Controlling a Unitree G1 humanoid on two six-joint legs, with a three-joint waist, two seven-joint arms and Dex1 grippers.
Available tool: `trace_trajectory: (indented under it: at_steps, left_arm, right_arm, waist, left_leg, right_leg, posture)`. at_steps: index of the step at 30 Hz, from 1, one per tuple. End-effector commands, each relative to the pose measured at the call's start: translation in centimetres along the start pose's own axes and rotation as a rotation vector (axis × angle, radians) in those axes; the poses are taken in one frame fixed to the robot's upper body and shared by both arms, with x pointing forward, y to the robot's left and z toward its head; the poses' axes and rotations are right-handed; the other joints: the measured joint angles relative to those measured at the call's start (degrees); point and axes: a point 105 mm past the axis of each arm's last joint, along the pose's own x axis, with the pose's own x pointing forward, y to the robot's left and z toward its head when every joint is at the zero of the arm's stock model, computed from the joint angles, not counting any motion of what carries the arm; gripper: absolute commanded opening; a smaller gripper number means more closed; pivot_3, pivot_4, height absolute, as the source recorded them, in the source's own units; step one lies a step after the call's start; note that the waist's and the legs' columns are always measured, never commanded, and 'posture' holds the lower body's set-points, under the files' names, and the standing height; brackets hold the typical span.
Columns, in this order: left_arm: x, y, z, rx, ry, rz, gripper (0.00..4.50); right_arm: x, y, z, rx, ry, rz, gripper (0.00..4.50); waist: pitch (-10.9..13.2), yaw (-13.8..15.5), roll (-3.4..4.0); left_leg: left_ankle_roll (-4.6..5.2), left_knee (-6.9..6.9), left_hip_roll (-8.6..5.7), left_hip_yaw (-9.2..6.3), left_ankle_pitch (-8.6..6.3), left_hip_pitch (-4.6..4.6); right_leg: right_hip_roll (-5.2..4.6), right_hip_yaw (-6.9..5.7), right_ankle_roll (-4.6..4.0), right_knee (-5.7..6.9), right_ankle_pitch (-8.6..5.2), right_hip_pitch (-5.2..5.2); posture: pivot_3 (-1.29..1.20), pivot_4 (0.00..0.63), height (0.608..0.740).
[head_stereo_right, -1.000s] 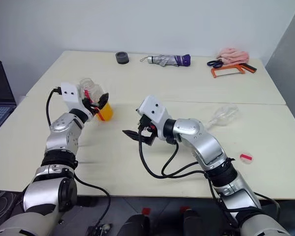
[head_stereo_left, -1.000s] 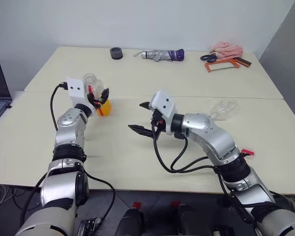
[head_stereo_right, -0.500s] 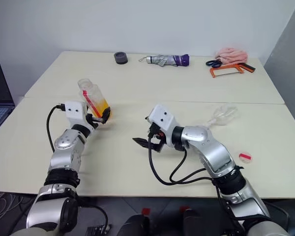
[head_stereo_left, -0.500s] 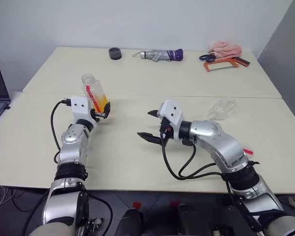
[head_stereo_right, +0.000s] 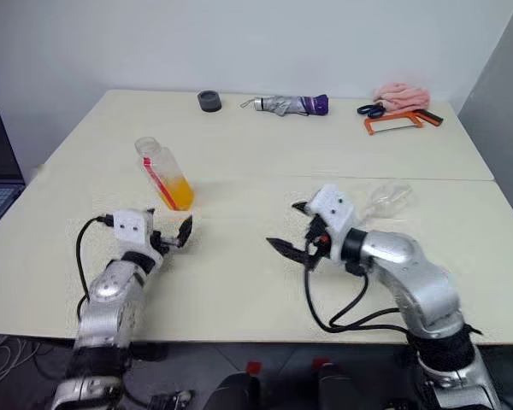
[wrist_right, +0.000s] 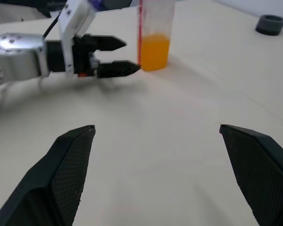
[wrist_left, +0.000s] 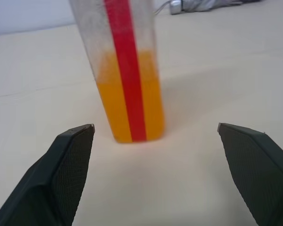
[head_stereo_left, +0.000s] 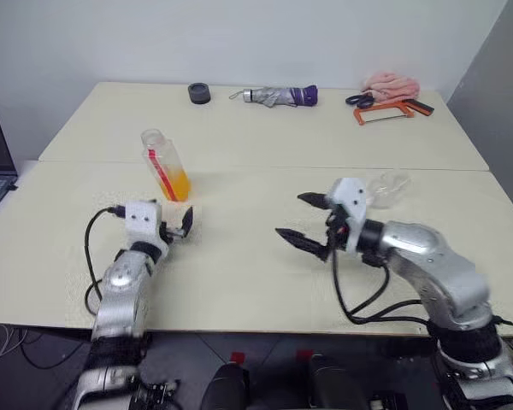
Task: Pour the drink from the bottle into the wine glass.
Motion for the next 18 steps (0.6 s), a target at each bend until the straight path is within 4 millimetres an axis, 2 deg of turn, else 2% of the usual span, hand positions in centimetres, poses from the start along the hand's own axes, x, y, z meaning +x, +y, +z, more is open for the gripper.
trace_trajectory:
  at_steps: [1,4,6,9,13,18]
  left_arm:
    - [-0.6,-2.3,2.9,0.046,-0.093,-0.130,4.48]
    - [-0.9,-4.5,3.7,0.032,-0.106,-0.287,4.48]
    - [-1.0,-5.9,4.4,0.022,-0.110,-0.413,4.48]
    - [-1.3,-8.3,6.4,0.001,-0.111,-0.697,4.48]
    - [-1.7,-9.5,7.7,0.007,-0.087,-0.902,4.48]
    - [-2.8,-11.0,8.5,0.030,-0.057,-1.091,4.48]
  right_arm:
    - [-2.7,-2.8,2.0,0.090,-0.078,-0.164,4.50]
    - [-4.9,-5.5,1.0,0.227,-0.045,-0.308,4.50]
    - [-6.1,-6.9,-0.7,0.340,0.030,-0.386,4.50]
    - [-8.0,-10.1,-3.7,0.587,0.091,-0.554,4.50]
    - [-8.2,-11.8,-4.9,0.769,0.089,-0.608,4.50]
    - [-7.3,-12.9,-5.8,0.934,0.045,-0.589,4.50]
  waist:
    - [0.0,0.4,0.00]
    - [0.0,0.9,-0.02]
    - [0.0,0.7,-0.01]
    - [0.0,0.4,-0.01]
    - [0.0,-0.1,0.13]
    - [0.0,-1.2,0.17]
  left_leg:
    - [0.01,0.00,0.00,-0.01,0.00,0.00]
    - [0.02,0.01,-0.06,-0.11,0.00,0.09]
    - [0.02,0.00,-0.07,-0.02,-0.01,0.16]
    - [0.03,-0.04,-0.03,0.17,-0.01,0.22]
    - [0.03,-0.11,-0.04,0.30,0.00,0.28]
    - [0.04,-0.23,0.02,0.37,-0.01,0.33]
  right_leg:
    - [-0.01,-0.02,0.00,0.01,0.00,0.01]
    - [0.02,-0.16,0.00,0.00,0.00,0.22]
    - [0.23,-0.08,0.01,0.01,0.01,0.24]
    - [0.35,-0.02,0.01,0.03,0.00,0.25]
    - [0.59,0.06,-0.01,0.02,-0.01,0.22]
    - [0.68,0.13,-0.06,0.00,-0.04,0.19]
  posture:
    - [0.00,0.150,0.740]
    - [0.00,0.150,0.740]
    - [0.00,0.150,0.740]
    - [0.00,0.150,0.740]
    - [0.00,0.150,0.740]
    - [0.00,0.150,0.740]
